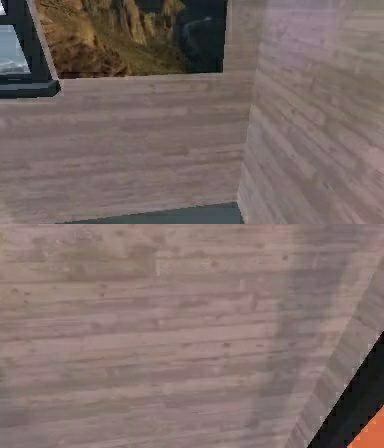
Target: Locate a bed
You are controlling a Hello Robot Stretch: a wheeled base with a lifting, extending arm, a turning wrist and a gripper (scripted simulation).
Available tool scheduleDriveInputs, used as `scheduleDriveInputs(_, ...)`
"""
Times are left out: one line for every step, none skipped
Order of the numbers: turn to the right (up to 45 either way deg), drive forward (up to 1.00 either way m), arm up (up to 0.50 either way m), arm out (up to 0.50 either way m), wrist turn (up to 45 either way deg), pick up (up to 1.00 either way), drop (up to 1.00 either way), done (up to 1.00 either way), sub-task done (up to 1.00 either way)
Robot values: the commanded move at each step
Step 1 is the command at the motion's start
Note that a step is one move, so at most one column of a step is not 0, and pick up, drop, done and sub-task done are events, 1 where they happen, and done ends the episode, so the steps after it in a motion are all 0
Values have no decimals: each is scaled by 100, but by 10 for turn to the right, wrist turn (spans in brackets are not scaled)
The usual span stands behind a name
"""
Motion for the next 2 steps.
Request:
scheduleDriveInputs(-390, 0, 0, 0, 0, 0, 0, 0, 0)
scheduleDriveInputs(-30, 0, 0, 0, 0, 0, 0, 0, 0)
